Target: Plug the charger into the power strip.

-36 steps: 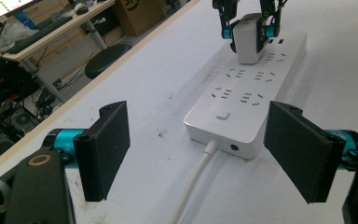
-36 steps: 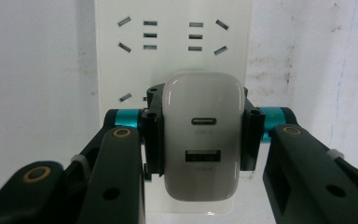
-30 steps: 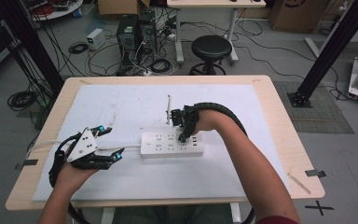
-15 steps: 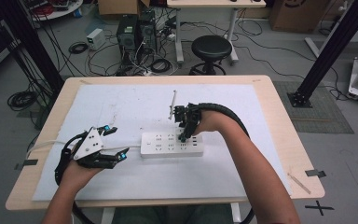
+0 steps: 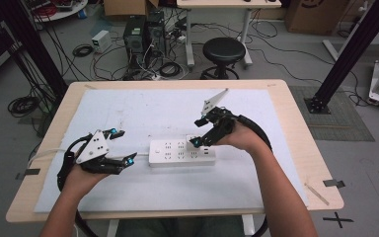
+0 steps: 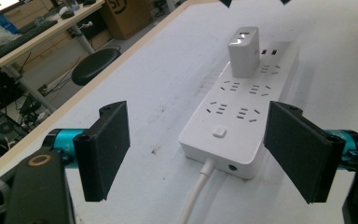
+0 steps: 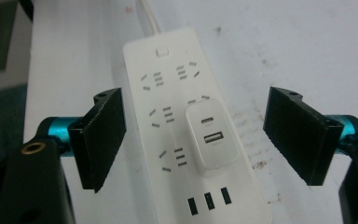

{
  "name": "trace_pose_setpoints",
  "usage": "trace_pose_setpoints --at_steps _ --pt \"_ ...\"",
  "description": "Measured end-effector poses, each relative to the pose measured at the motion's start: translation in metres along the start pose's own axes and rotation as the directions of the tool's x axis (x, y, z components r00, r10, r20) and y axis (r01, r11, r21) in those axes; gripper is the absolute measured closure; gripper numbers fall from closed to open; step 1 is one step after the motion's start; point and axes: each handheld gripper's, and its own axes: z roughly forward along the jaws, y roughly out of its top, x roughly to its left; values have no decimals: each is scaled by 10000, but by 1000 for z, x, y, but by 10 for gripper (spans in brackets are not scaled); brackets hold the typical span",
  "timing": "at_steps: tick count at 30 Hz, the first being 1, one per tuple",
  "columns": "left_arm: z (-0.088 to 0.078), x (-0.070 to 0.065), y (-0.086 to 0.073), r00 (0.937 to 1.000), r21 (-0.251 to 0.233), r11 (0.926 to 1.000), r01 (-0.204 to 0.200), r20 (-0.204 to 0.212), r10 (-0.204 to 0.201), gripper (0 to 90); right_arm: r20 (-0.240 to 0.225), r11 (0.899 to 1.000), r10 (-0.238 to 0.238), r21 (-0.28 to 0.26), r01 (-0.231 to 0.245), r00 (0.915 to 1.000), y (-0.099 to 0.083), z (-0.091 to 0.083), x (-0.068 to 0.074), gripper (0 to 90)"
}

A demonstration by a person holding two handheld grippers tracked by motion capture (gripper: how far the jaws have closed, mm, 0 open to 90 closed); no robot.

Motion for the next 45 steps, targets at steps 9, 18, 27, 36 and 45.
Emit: trace_pose_setpoints --at_steps 9,18,27,36,45 --pt "1 4 -3 9999 -26 10000 -18 151 18 226 793 9791 835 -1922 -669 9934 -35 -32 14 209" --pt "4 7 -2 9988 -59 9998 201 454 -198 226 1543 9574 1576 -2659 -1127 9754 -77 -55 22 209" --pt "4 9 -4 9983 11 9992 410 425 -410 226 1673 9500 1803 -2851 -1274 9693 -94 -60 25 209" --pt "2 10 -5 9980 69 9989 459 431 -461 226 1661 9480 1816 -2914 -1277 9693 -96 -63 23 209" --pt "4 11 -5 9976 58 9990 446 527 -449 226 1667 9469 1891 -2920 -1347 9677 -97 -64 22 209"
